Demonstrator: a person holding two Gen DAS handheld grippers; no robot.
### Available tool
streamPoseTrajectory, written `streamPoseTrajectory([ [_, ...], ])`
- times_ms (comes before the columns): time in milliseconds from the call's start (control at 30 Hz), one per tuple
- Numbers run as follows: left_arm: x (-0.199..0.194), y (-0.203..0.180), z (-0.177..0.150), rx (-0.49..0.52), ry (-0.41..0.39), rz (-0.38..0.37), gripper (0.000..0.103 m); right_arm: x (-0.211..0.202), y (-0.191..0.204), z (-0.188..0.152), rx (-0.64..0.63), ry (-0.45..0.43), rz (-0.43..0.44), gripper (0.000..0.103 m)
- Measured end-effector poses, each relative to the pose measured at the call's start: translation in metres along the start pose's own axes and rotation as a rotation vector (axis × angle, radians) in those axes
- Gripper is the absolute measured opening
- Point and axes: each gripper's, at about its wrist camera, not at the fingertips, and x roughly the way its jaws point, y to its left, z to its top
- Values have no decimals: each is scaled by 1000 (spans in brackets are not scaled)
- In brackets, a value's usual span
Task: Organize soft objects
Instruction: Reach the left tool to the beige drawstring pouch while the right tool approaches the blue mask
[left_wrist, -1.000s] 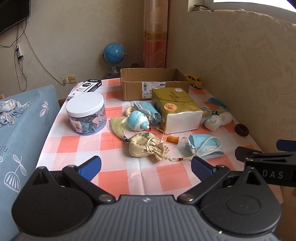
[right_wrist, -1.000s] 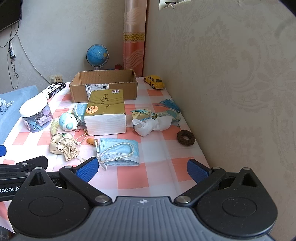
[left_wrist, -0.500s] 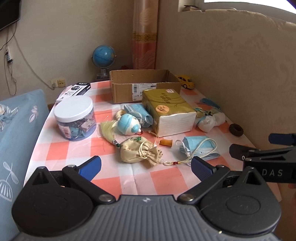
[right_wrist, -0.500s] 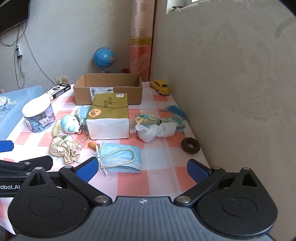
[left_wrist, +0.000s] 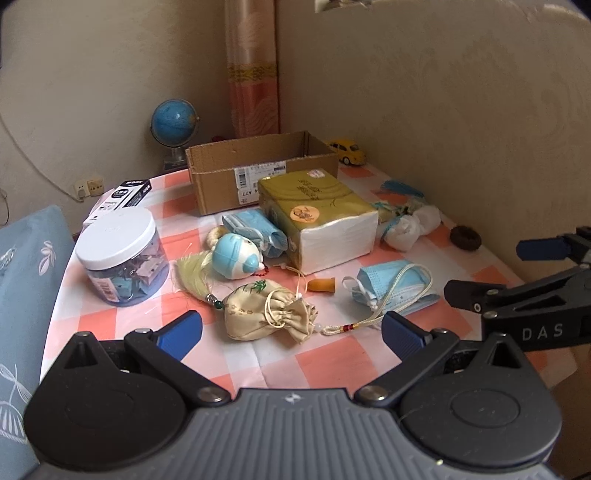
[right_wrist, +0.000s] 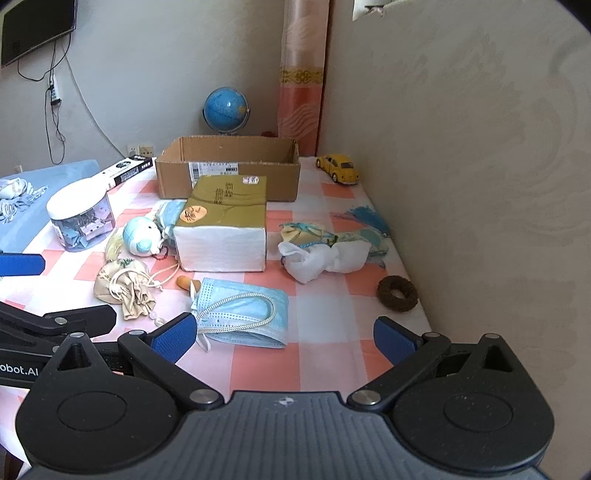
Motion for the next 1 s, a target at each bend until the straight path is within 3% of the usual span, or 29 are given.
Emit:
streamPoseTrajectory([
  [233,20,6,1,9,15,-44,103,16,-5,-3,9,23,28,103],
  [533,56,21,8,-18,44,-24,102,33,-14,-7,29,52,51,103],
  [800,76,31,5,-52,68,-62,99,42,-14,-4,32,63,60,103],
  [867,80,32,4,-50,64,-76,96,43,-13,-4,29,65,60,103],
  [933,85,33,4,-46,70,-86,85,42,-11,-4,24,68,57,103],
  [1000,85,34,4,-48,64,-90,84,41,-10,-4,17,65,54,103],
])
